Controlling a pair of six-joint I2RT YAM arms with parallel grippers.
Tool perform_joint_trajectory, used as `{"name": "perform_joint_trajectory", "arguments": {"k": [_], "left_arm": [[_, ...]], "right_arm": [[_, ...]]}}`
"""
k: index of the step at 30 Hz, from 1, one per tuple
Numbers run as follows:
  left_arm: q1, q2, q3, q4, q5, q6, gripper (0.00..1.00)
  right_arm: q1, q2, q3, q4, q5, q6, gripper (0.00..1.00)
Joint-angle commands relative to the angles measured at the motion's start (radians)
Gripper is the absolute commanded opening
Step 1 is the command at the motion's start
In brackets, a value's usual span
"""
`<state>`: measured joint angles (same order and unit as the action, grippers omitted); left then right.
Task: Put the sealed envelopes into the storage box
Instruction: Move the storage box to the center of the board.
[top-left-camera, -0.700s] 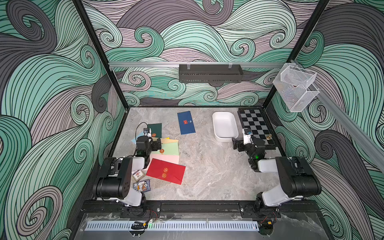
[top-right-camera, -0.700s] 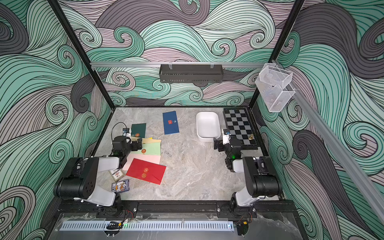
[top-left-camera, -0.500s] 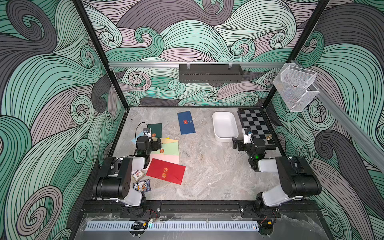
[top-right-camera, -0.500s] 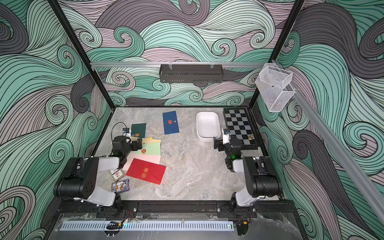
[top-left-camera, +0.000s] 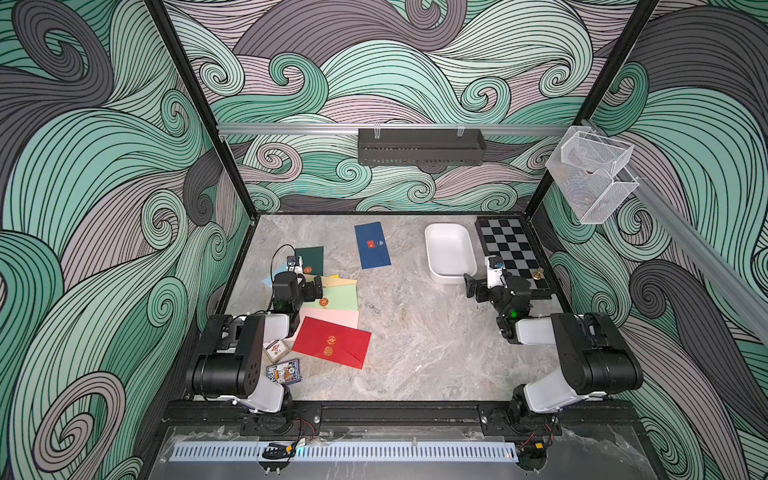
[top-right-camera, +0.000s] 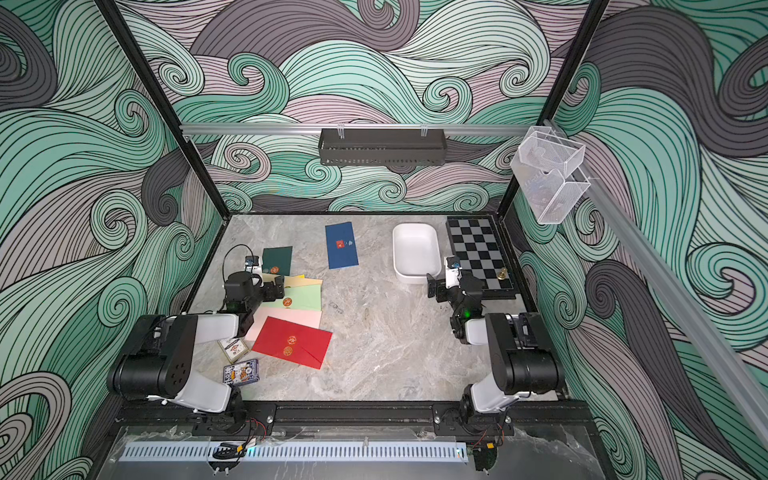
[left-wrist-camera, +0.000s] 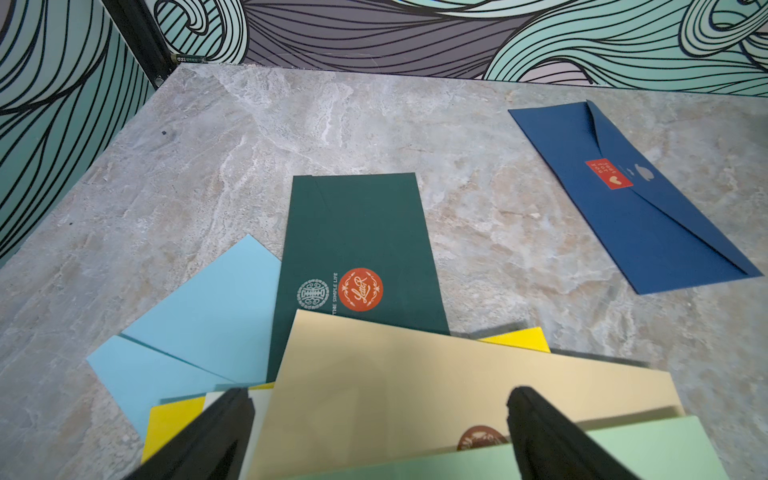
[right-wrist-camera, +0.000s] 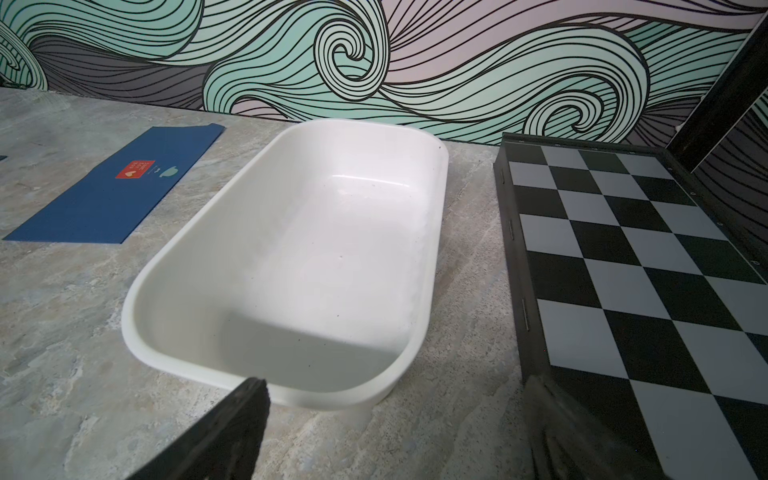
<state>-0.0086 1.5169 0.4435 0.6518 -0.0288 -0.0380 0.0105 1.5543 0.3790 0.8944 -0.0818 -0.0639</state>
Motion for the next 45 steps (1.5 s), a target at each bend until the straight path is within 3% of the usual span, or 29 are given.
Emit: {"name": "perform_joint_trajectory", "arguments": {"k": [1, 12, 14, 15, 17, 20, 25, 26, 29, 33, 36, 40, 45], "left_arm": [[0.006, 0.012, 0.036, 0.02, 0.015, -0.005, 0.99], [0.012, 0.002, 0.028, 0.03, 0.024, -0.001, 0.99], [0.003, -0.053, 0.022, 0.02, -0.049, -0.004, 0.99], [-0.009, -0.116, 0.047, -0.077, -0.084, -0.017, 0.99], [-0.023, -0.221, 0.133, -0.325, -0.126, -0.108, 0.99], [-0.025, -0.326, 0.221, -0.528, -0.067, -0.357, 0.99], [-0.015, -0.439, 0.244, -0.623, 0.009, -0.681, 0.99], [-0.001, -0.458, 0.271, -0.708, 0.032, -0.723, 0.99], [0.02, -0.475, 0.386, -0.878, 0.227, -0.668, 0.99], [0.021, -0.469, 0.521, -1.145, 0.442, -0.524, 0.96], [0.02, -0.482, 0.551, -1.294, 0.605, -0.413, 0.9], [0.02, -0.544, 0.51, -1.378, 0.598, -0.352, 0.87], [0.02, -0.616, 0.456, -1.332, 0.531, -0.32, 0.87]], "right_arm": [[-0.006, 0.007, 0.017, 0.015, -0.012, 0.013, 0.98], [-0.007, 0.006, 0.018, 0.012, 0.014, 0.024, 0.98], [0.006, -0.021, 0.018, -0.004, 0.129, 0.05, 0.98], [0.014, -0.065, 0.021, -0.047, 0.187, 0.059, 0.98], [0.025, -0.19, 0.068, -0.239, 0.217, 0.059, 0.98], [0.021, -0.329, 0.19, -0.54, 0.268, 0.245, 0.98], [0.038, -0.377, 0.4, -0.917, 0.075, 0.357, 0.98], [0.045, -0.37, 0.433, -0.963, 0.028, 0.354, 0.98], [0.082, -0.296, 0.591, -1.162, -0.072, 0.34, 0.98], [0.165, -0.152, 0.797, -1.389, -0.099, 0.269, 0.97], [0.21, -0.057, 0.899, -1.453, -0.106, 0.237, 0.8], [0.239, 0.099, 1.019, -1.502, -0.066, 0.242, 0.84], [0.26, 0.311, 1.2, -1.573, -0.025, 0.24, 0.81]]}}
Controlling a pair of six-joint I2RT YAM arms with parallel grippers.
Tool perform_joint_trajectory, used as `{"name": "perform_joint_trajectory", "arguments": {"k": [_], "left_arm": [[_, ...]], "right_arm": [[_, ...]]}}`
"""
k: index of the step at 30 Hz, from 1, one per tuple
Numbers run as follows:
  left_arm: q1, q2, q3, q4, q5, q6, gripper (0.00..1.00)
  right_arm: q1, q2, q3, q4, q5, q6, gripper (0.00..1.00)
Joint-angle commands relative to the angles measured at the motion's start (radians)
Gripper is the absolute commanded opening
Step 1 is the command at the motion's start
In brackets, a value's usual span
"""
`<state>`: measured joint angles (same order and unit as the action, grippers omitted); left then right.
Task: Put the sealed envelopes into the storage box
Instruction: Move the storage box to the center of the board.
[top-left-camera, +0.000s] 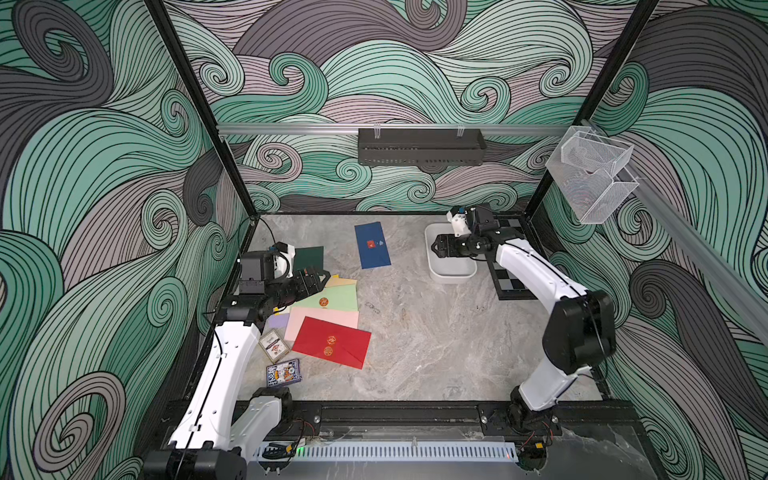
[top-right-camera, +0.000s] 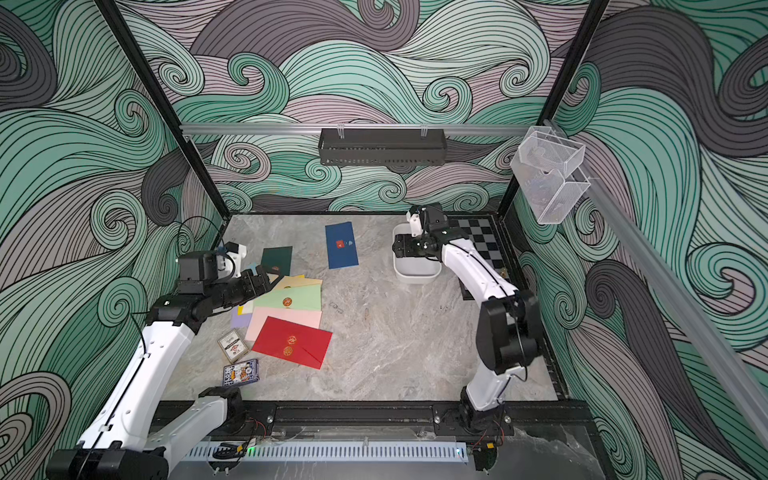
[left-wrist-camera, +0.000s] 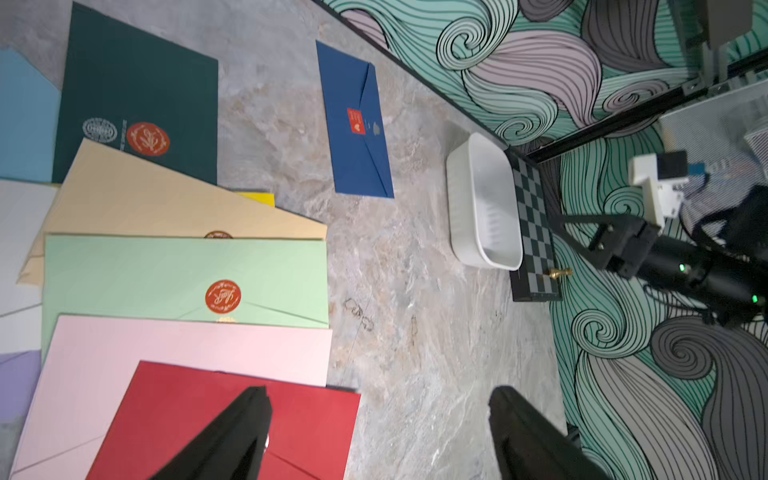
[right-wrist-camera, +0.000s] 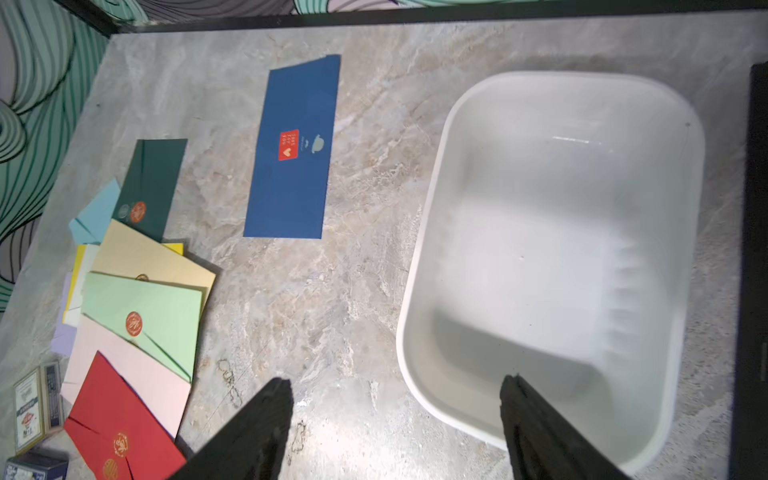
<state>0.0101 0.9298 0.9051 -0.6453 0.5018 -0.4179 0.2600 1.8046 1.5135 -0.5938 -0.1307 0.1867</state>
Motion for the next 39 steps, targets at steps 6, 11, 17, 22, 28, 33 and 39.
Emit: {"name": "perform_joint_trajectory", "arguments": {"k": [6, 11, 17, 22, 28, 33, 39], "left_arm": [[0.002, -0.018, -0.034, -0.034, 0.006, 0.049, 0.83], [0.002, -0.03, -0.044, -0.04, 0.004, 0.053, 0.8], [0.002, -0.054, -0.051, -0.042, -0.008, 0.056, 0.8], [0.002, -0.065, -0.056, -0.038, -0.002, 0.059, 0.79], [0.001, -0.066, -0.058, -0.042, -0.012, 0.056, 0.79], [0.002, -0.071, -0.064, -0.036, -0.016, 0.051, 0.79], [0.001, -0.059, -0.067, -0.034, -0.005, 0.047, 0.79]], "right_arm": [[0.024, 0.28, 0.251, -0.136, 0.072, -0.049, 0.77], [0.027, 0.425, 0.392, -0.176, 0.09, -0.077, 0.67], [0.029, 0.523, 0.501, -0.214, 0.095, -0.123, 0.42], [0.043, 0.509, 0.491, -0.234, 0.072, -0.153, 0.16], [0.069, 0.37, 0.316, -0.237, -0.015, -0.21, 0.04], [0.158, 0.142, 0.013, -0.225, -0.061, -0.442, 0.03], [0.284, -0.142, -0.339, -0.18, -0.077, -0.68, 0.04]]}}
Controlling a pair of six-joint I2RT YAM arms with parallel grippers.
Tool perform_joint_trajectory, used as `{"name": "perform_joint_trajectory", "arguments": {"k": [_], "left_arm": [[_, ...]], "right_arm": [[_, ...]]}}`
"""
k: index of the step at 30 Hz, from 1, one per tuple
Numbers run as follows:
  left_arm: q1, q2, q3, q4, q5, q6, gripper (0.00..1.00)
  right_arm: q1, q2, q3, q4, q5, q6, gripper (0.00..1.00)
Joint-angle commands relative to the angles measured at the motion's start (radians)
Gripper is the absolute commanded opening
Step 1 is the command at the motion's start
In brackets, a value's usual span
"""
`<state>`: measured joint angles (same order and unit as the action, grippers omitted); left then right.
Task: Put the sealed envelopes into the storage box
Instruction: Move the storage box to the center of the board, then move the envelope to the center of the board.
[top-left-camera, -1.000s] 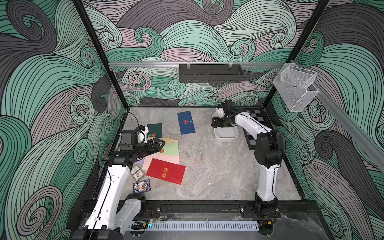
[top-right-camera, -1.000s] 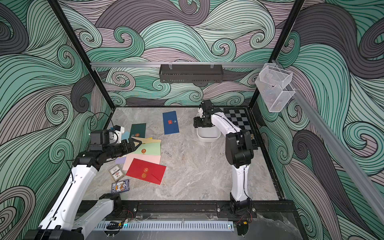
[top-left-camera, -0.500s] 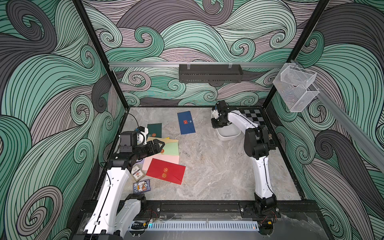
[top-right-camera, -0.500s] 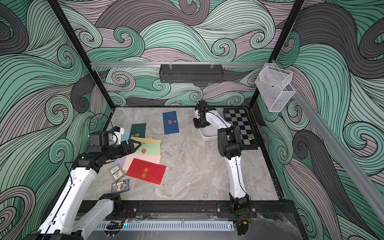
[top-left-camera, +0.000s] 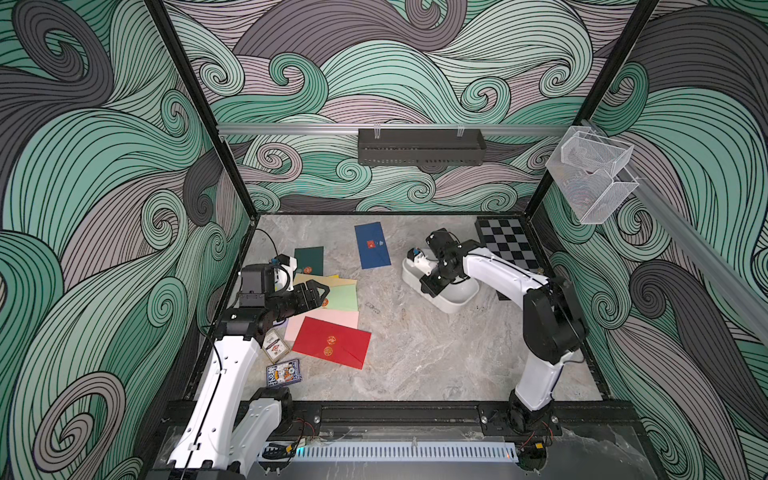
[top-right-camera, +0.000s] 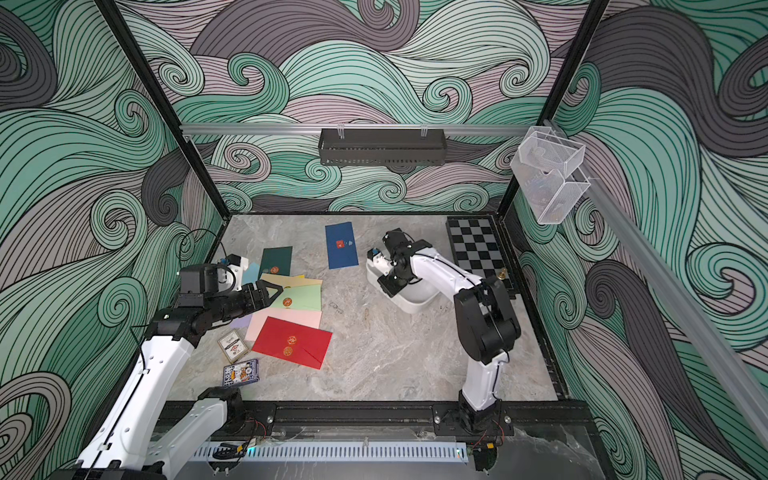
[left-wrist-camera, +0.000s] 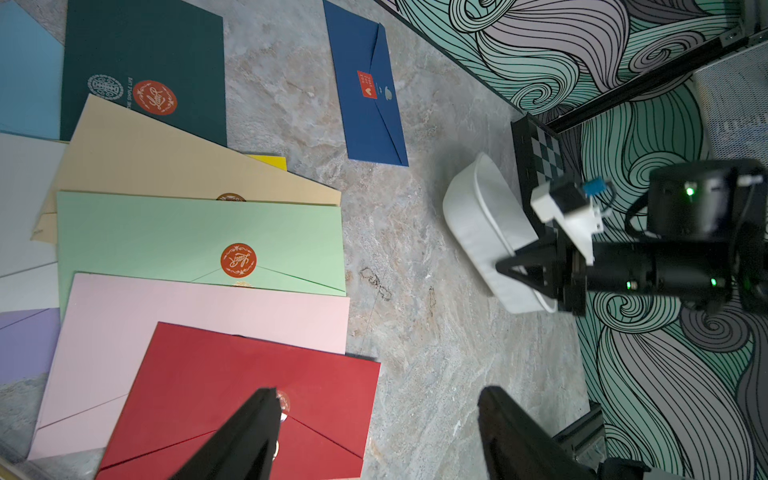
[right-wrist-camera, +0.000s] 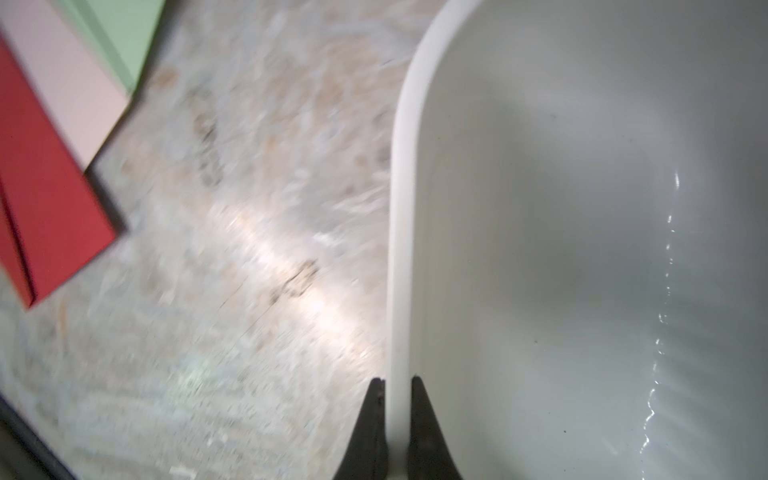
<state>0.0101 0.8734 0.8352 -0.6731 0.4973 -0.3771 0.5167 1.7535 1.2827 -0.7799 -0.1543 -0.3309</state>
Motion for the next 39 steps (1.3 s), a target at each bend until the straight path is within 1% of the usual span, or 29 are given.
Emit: {"name": "perform_joint_trajectory", "arguments": {"k": [1, 3, 5, 7, 9, 13, 16, 17, 20, 21, 24, 25, 28, 29, 30, 32, 34, 36, 37, 39], "left_arm": [[0.001, -0.001, 0.001, -0.005, 0.0, 0.006, 0.79], [0.002, 0.001, 0.001, -0.006, 0.003, 0.005, 0.79], [0.001, 0.001, -0.001, -0.003, 0.006, 0.005, 0.79], [0.001, 0.002, -0.002, 0.0, 0.009, 0.003, 0.79], [0.0, 0.007, -0.004, 0.001, 0.013, 0.002, 0.79], [-0.002, 0.015, -0.008, 0.006, 0.038, 0.006, 0.79], [-0.01, 0.018, -0.012, 0.01, 0.03, 0.006, 0.8], [-0.012, 0.022, -0.012, 0.009, 0.03, 0.005, 0.8], [-0.021, 0.033, -0.01, 0.004, 0.025, 0.004, 0.8], [-0.027, 0.035, -0.01, 0.002, 0.023, 0.005, 0.8], [-0.039, 0.041, -0.009, 0.0, 0.017, 0.003, 0.8], [-0.042, 0.042, -0.009, 0.0, 0.014, 0.003, 0.8], [-0.052, 0.048, -0.009, 0.002, 0.008, 0.0, 0.8], [-0.058, 0.053, -0.008, 0.006, 0.007, -0.005, 0.8], [-0.063, 0.061, -0.009, 0.017, 0.009, -0.015, 0.8], [-0.066, 0.09, -0.008, 0.053, 0.028, -0.057, 0.8], [-0.075, 0.144, 0.003, 0.103, 0.044, -0.116, 0.78], [-0.112, 0.223, 0.036, 0.159, 0.021, -0.167, 0.76], [-0.136, 0.266, 0.059, 0.178, -0.011, -0.18, 0.75], [-0.199, 0.395, 0.158, 0.179, -0.107, -0.192, 0.73]], "right_arm": [[0.038, -0.13, -0.149, 0.015, -0.081, -0.206, 0.03], [0.08, -0.218, -0.247, 0.05, -0.099, -0.302, 0.03], [0.119, -0.28, -0.299, 0.061, -0.097, -0.383, 0.03], [0.133, -0.317, -0.336, 0.072, -0.103, -0.427, 0.02], [0.14, -0.329, -0.361, 0.074, -0.102, -0.461, 0.02], [0.159, -0.308, -0.385, 0.076, -0.046, -0.499, 0.02], [0.162, -0.28, -0.389, 0.076, 0.017, -0.504, 0.06], [0.161, -0.274, -0.388, 0.076, 0.036, -0.499, 0.1], [0.161, -0.279, -0.385, 0.083, 0.053, -0.487, 0.33], [0.163, -0.291, -0.389, 0.094, 0.052, -0.476, 0.41], [0.165, -0.336, -0.402, 0.127, 0.045, -0.451, 0.59], [0.164, -0.352, -0.402, 0.135, 0.048, -0.437, 0.63], [0.164, -0.413, -0.378, 0.152, 0.03, -0.352, 0.67], [0.165, -0.44, -0.37, 0.167, 0.022, -0.303, 0.74], [0.163, -0.467, -0.367, 0.184, 0.018, -0.242, 0.82], [0.16, -0.516, -0.364, 0.224, 0.016, -0.137, 0.92], [0.144, -0.543, -0.358, 0.256, 0.011, -0.024, 0.94], [0.105, -0.547, -0.332, 0.269, -0.015, 0.09, 0.93], [0.083, -0.542, -0.325, 0.273, -0.016, 0.147, 0.93], [0.034, -0.527, -0.313, 0.273, -0.011, 0.263, 0.9]]}}
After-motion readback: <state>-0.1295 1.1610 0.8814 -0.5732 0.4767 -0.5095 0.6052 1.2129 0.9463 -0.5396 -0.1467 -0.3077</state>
